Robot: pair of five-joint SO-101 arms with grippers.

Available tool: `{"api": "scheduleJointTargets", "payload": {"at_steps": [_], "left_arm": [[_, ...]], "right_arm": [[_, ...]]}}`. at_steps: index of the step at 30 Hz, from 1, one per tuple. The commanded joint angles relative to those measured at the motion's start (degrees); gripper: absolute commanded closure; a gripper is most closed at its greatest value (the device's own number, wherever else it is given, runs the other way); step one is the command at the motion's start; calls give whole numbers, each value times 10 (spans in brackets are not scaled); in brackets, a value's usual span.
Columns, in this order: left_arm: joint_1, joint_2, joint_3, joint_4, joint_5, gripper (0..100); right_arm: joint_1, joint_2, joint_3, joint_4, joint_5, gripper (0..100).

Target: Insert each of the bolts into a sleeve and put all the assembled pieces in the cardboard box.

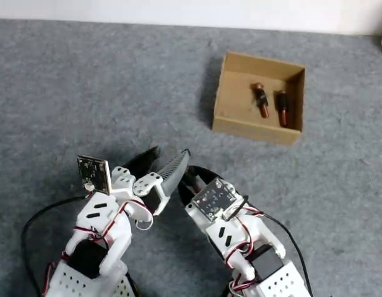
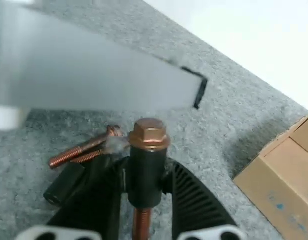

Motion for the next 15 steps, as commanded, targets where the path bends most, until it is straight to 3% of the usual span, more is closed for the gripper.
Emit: {"api": "scheduleJointTargets", "payload": {"at_steps": [1, 6, 9, 12, 15], "left_arm": [[-7, -1, -29, -4, 0, 772], [-82, -1, -29, -4, 32, 774], [-124, -1, -25, -10, 70, 835], [-138, -1, 5, -62, 68, 982], [-147, -1, 49, -135, 38, 973]], "right_arm": [[7, -9, -2, -2, 6, 994], [8, -9, -1, -3, 6, 994], [9, -9, 0, -5, 6, 994], [10, -9, 0, -5, 8, 994], [17, -7, 0, -4, 10, 994]]}}
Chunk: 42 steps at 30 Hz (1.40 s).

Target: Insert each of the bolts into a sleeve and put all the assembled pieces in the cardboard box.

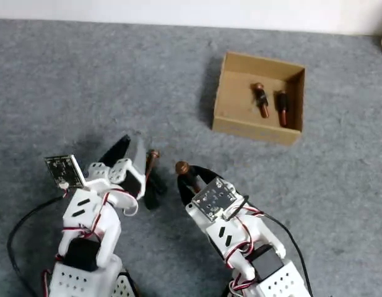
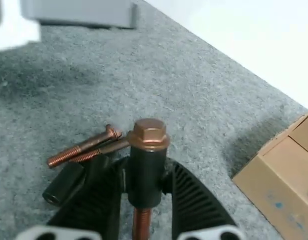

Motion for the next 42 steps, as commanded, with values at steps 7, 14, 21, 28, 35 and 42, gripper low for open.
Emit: {"api": "scheduleJointTargets", "payload": {"at_steps": [7, 14, 21, 28, 35, 42], "left_arm": [[-44, 0, 38, -94, -27, 991], [-55, 1, 38, -91, -29, 991], [-64, 1, 38, -91, -25, 991], [-63, 1, 38, -76, -55, 989], [-51, 1, 38, -68, -69, 988], [-51, 0, 38, -69, -69, 987]], "right_arm": [[111, -5, -5, -4, 7, 994], [198, -2, -69, -2, 9, 994], [250, 226, -266, 22, 10, 994], [255, 633, -579, 32, 9, 994], [305, 1063, -992, 179, 11, 994], [347, 1404, -1377, 346, 11, 994]]}}
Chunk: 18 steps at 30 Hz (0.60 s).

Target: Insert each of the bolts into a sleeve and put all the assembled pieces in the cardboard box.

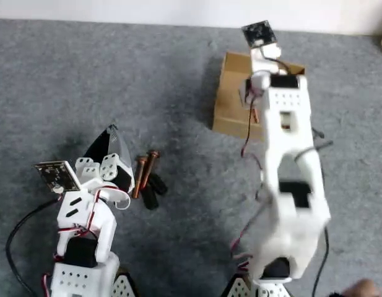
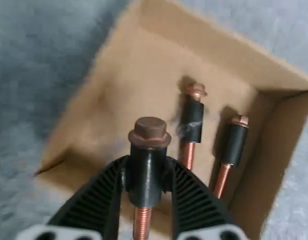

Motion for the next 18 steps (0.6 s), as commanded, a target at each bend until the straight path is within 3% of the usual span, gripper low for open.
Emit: {"api": "scheduleJointTargets", "payload": {"at_steps": [1, 10, 16, 18], "left_arm": [[7, 0, 13, -1, -4, 987], [7, 0, 13, -2, -4, 987], [7, 0, 13, -2, -4, 987], [7, 0, 13, -2, -4, 987]], "right_arm": [[11, 149, -236, 79, 7, 994], [10, 431, -616, 211, 7, 994], [13, 520, -779, 246, 5, 990], [14, 520, -800, 252, 5, 945]]}}
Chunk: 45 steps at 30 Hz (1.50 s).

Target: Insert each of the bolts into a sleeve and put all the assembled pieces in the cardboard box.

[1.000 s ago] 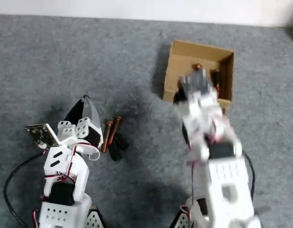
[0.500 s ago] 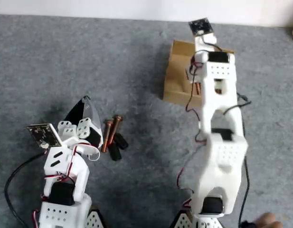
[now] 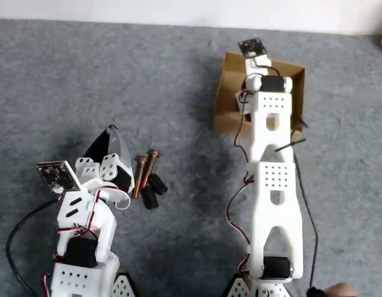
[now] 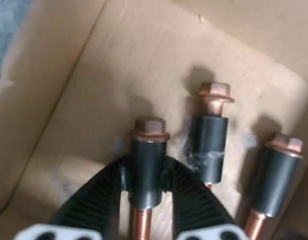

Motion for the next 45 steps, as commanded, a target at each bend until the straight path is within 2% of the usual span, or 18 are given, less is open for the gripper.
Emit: {"api": "scheduleJointTargets", "payload": {"at_steps": [1, 4, 6, 18, 22, 25, 31, 35, 41, 45], "left_arm": [[7, 0, 13, -2, -4, 987], [7, 0, 13, -2, -4, 987], [7, 0, 13, -2, -4, 987], [7, 0, 13, -2, -4, 986], [4, 0, 13, -3, -4, 986], [2, 0, 13, -3, -4, 986], [-18, 0, 11, -3, -4, 986], [-19, 0, 10, -3, -4, 986], [-25, -2, 10, -3, -4, 986], [-46, -1, 0, -3, -4, 986]], "right_arm": [[8, -7, -95, 15, 5, 902], [5, -7, -85, 33, 6, 749], [3, -11, -82, 44, 6, 693], [1, -177, -82, 148, 1, 693], [15, -247, -77, 148, -58, 693], [10, -302, -32, 148, -63, 693], [-24, -479, 159, 148, -65, 693], [-81, -662, 338, 147, -64, 693], [-257, -943, 648, 143, -62, 693], [-342, -1043, 847, 115, -62, 693]]}}
